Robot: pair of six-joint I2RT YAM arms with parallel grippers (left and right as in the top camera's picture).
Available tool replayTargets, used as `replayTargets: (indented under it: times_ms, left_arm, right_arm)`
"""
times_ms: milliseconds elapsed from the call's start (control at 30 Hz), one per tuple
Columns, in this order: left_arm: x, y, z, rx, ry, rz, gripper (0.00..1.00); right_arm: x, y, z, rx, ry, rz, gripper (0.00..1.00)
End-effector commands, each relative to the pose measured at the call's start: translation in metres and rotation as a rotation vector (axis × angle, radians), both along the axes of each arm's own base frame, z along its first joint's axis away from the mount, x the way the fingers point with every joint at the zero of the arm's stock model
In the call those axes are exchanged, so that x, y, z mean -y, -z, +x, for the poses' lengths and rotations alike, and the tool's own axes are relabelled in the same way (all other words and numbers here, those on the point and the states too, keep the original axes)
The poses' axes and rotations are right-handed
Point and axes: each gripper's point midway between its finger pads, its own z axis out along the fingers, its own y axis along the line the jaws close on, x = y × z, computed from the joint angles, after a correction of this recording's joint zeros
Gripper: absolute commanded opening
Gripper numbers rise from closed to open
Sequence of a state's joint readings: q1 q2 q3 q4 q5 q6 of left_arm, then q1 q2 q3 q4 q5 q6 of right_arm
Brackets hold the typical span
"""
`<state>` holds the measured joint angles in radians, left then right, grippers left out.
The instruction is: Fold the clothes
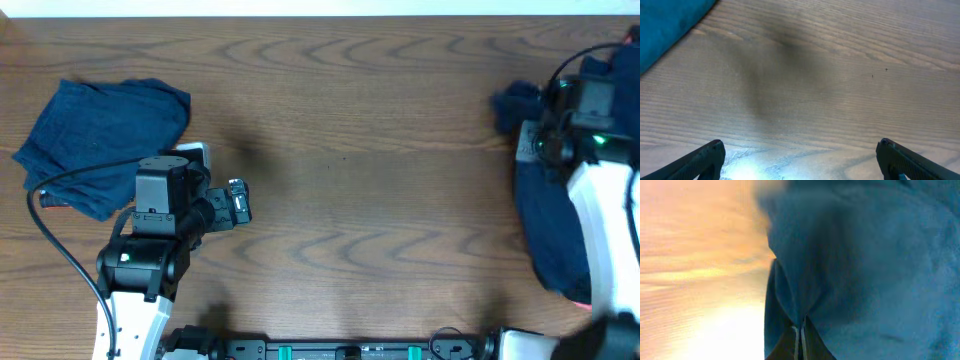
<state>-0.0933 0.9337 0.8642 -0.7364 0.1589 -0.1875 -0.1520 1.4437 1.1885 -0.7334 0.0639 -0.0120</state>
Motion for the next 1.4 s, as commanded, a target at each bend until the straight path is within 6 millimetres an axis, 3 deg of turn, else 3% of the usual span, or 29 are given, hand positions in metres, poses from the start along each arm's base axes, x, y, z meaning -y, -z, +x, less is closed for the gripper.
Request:
replayTargets:
  times_ms: [0, 133, 267, 433, 533, 600, 633, 733, 767, 833, 967, 1100, 1267, 1367]
  left_arm:
    - [0.001, -0.007, 0.002, 0.012, -0.004, -0.017, 0.98]
    - [0.001, -0.008, 0.003, 0.018, -0.004, -0.018, 0.98]
    - [0.001, -0.011, 0.007, 0.037, -0.004, -0.020, 0.98]
    - [0.002, -0.015, 0.012, 0.065, -0.004, -0.022, 0.98]
    - [0.002, -0.021, 0.017, 0.096, -0.003, -0.025, 0.98]
    - [0.003, -0.024, 0.021, 0.112, -0.003, -0.026, 0.98]
    - [0.003, -0.024, 0.022, 0.118, -0.003, -0.027, 0.98]
    - [0.003, -0.023, 0.025, 0.117, -0.003, -0.027, 0.98]
    - [0.003, -0.021, 0.025, 0.110, -0.003, -0.026, 0.98]
    - [0.004, -0.015, 0.024, 0.083, -0.001, -0.026, 0.98]
    - [0.027, 0.001, 0.016, -0.018, 0.086, -0.127, 0.98]
    - [0.061, 0.020, 0.009, -0.149, 0.175, -0.277, 0.99]
    - [0.093, 0.059, 0.005, -0.348, 0.162, -0.345, 1.00]
    - [0.120, 0.083, -0.003, -0.462, 0.165, -0.368, 0.98]
  right_arm:
    - [-0.055, -0.021, -0.008, 0.037, -0.219, 0.109, 0.01]
    - [-0.091, 0.001, -0.032, -0.088, -0.307, 0.150, 0.01]
    - [-0.158, 0.009, -0.044, -0.104, -0.502, 0.294, 0.01]
    - [-0.238, -0.019, -0.017, 0.137, -0.703, 0.351, 0.01]
    - [-0.269, -0.037, 0.008, 0.284, -0.673, 0.345, 0.09]
    - [-0.279, -0.041, 0.024, 0.349, -0.609, 0.341, 0.20]
    - [-0.282, -0.041, 0.030, 0.369, -0.587, 0.338, 0.31]
    - [-0.288, -0.033, 0.041, 0.389, -0.555, 0.321, 0.91]
    - [-0.284, -0.027, 0.042, 0.375, -0.543, 0.310, 0.99]
    - [-0.268, -0.016, 0.043, 0.332, -0.490, 0.269, 0.99]
    - [-0.175, 0.005, 0.032, 0.209, -0.142, 0.089, 0.99]
    - [-0.102, 0.008, 0.010, 0.116, 0.042, 0.020, 0.99]
    - [-0.033, 0.020, -0.016, -0.004, 0.194, -0.019, 0.99]
    - [-0.004, 0.027, -0.031, -0.059, 0.277, -0.020, 0.99]
